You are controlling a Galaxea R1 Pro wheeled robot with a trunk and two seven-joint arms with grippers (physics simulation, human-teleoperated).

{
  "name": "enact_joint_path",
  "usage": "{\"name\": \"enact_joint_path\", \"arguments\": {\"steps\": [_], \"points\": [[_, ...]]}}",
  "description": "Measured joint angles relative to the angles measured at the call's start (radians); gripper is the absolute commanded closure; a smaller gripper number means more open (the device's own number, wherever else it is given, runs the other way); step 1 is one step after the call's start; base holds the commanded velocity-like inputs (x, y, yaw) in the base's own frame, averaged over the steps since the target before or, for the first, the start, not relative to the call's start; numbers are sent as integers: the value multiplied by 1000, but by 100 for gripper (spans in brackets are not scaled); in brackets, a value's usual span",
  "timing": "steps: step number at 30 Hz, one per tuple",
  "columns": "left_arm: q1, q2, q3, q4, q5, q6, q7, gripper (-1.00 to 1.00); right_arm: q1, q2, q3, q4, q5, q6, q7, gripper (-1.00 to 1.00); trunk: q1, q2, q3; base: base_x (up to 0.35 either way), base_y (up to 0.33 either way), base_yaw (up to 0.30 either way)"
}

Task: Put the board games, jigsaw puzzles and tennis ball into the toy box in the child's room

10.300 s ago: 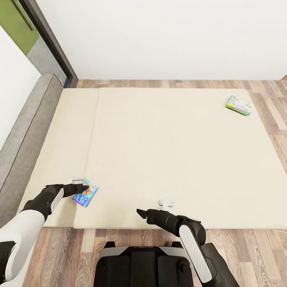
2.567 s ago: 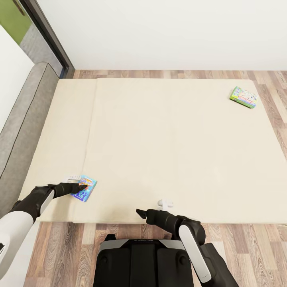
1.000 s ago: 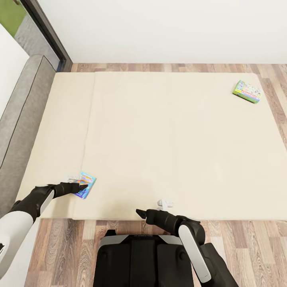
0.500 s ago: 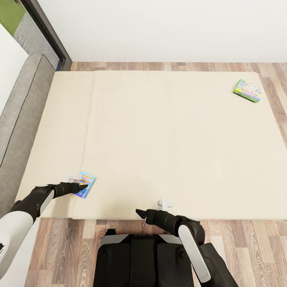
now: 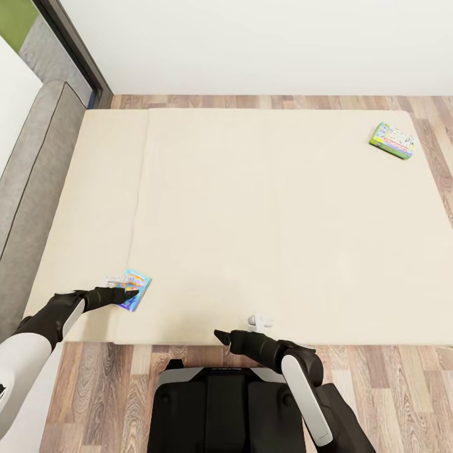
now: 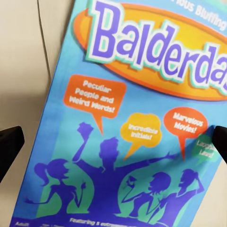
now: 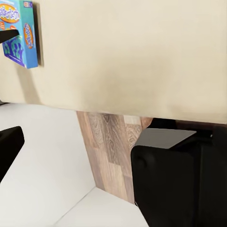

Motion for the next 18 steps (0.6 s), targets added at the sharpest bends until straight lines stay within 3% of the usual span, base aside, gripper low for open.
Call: {"name": "enact_joint_path", "arguments": {"steps": [18], "points": [[0,1,-2,-2,-1,0,-1,-100,0,1,0,-1,0,0,0,-100,0,0,-1,0,-1,0]]}}
